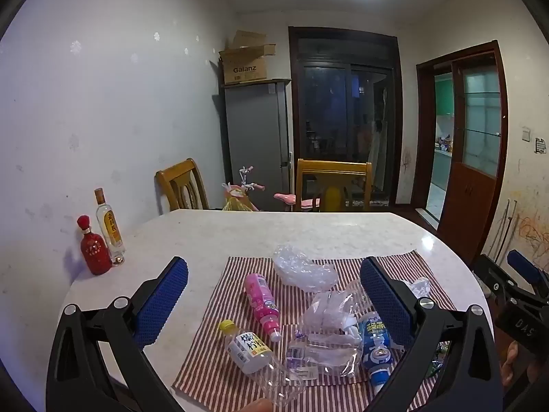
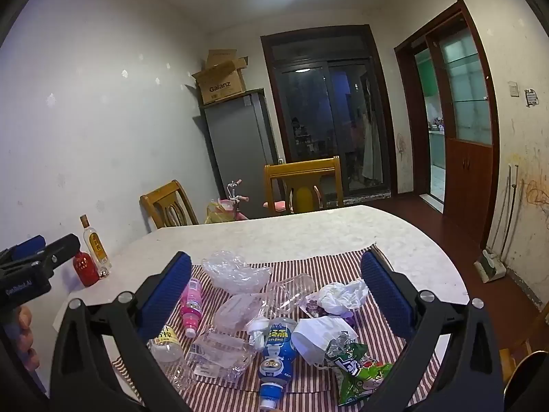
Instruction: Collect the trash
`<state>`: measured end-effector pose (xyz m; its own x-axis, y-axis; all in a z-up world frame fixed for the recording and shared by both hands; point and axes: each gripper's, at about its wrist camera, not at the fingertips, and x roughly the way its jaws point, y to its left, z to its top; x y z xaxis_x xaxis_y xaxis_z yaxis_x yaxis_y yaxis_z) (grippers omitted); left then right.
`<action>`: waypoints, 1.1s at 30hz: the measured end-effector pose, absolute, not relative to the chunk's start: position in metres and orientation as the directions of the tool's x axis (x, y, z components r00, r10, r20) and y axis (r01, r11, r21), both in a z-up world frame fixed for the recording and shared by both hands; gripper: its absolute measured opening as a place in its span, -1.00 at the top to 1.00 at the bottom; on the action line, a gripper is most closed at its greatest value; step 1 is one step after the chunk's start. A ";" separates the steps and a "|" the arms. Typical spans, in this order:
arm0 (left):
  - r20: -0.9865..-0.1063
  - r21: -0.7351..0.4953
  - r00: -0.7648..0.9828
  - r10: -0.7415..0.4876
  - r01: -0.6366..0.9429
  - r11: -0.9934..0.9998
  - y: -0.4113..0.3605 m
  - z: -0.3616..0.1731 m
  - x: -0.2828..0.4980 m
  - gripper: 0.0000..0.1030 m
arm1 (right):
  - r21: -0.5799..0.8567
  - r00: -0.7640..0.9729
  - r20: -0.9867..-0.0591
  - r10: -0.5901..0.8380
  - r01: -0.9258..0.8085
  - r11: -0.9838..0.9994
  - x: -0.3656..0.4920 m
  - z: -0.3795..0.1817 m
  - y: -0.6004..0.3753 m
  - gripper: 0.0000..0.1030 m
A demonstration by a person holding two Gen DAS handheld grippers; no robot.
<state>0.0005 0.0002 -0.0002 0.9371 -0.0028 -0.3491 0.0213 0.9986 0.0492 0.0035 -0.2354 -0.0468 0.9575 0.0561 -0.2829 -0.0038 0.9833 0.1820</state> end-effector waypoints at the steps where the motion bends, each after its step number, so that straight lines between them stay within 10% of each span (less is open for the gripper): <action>1: -0.348 0.050 0.937 -0.004 0.023 0.999 0.000 0.000 0.000 -0.89 | 0.183 0.957 -0.286 0.058 -0.005 0.983 0.004 -0.047 -0.236 -0.92; 33: -0.345 0.025 0.939 -0.003 0.012 1.000 0.008 -0.002 0.001 -0.89 | 0.165 0.956 -0.287 0.063 -0.015 0.986 0.006 -0.041 -0.223 -0.92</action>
<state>0.0012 0.0078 -0.0024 0.9386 -0.0026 -0.3449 0.0121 0.9996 0.0254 0.0060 -0.2227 -0.0409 0.9559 0.0626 -0.2868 -0.0149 0.9861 0.1654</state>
